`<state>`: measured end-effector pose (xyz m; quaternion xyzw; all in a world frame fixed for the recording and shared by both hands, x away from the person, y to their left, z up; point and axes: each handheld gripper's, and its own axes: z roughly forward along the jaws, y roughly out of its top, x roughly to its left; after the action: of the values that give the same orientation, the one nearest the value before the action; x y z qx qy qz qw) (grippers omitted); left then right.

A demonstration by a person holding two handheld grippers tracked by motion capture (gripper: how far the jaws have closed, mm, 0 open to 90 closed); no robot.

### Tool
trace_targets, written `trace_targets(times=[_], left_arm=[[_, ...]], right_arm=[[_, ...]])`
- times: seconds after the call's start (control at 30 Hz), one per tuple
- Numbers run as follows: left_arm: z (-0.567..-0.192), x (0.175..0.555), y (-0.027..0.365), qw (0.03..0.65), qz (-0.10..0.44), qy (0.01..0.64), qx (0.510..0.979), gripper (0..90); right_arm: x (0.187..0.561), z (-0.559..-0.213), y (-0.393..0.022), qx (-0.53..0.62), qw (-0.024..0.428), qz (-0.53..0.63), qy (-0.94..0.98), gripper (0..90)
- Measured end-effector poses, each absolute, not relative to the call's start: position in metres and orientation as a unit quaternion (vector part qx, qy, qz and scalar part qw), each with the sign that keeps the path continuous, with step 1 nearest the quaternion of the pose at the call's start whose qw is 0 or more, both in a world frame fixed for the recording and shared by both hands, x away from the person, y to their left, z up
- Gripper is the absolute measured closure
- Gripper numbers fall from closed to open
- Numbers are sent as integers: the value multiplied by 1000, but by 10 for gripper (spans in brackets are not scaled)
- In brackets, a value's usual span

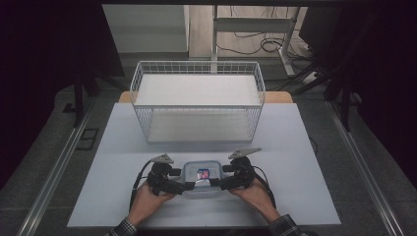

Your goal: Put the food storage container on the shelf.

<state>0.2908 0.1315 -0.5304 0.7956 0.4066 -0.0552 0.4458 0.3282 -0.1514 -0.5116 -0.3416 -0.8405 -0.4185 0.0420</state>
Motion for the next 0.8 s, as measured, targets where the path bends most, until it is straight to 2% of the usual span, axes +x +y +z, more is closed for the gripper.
trace_targets(times=[0.07, 0.1, 0.2, 0.23, 0.33, 0.4, 0.43, 0.47, 0.5, 0.57, 0.63, 0.7, 0.77, 0.8], left_arm=[[-532, 290, 129, 435, -65, 393, 807, 132], [-533, 289, 125, 420, -61, 385, 819, 142], [-532, 281, 118, 382, -28, 373, 845, 179], [-531, 279, 118, 378, -25, 371, 848, 226], [-531, 277, 122, 384, -45, 368, 846, 254], [-532, 277, 125, 396, -61, 368, 839, 257], [-532, 280, 135, 431, -98, 378, 813, 257], [-532, 280, 135, 431, -98, 378, 813, 258], [-531, 282, 142, 452, -108, 387, 796, 274], [-530, 283, 144, 463, -111, 392, 787, 294], [-529, 281, 147, 463, -106, 398, 785, 388], [-529, 281, 149, 467, -108, 400, 781, 410], [-529, 280, 153, 478, -112, 398, 775, 487], [-529, 280, 154, 485, -117, 397, 771, 531]], right_arm=[[329, -512, -152, -344, 48, -419, -839, 186], [332, -515, -154, -350, 75, -424, -832, 216], [332, -516, -156, -358, 85, -424, -828, 225], [332, -516, -157, -358, 87, -423, -828, 238], [330, -515, -160, -356, 96, -422, -828, 267], [328, -515, -162, -356, 102, -422, -828, 286], [327, -514, -163, -353, 102, -421, -829, 298], [327, -514, -163, -353, 102, -421, -829, 298], [325, -513, -165, -347, 99, -426, -829, 347], [324, -512, -165, -344, 95, -427, -831, 353], [321, -510, -165, -337, 87, -425, -835, 365], [321, -510, -166, -336, 86, -426, -835, 382], [320, -508, -172, -339, 93, -438, -827, 466], [321, -509, -180, -342, 117, -451, -816, 525]])
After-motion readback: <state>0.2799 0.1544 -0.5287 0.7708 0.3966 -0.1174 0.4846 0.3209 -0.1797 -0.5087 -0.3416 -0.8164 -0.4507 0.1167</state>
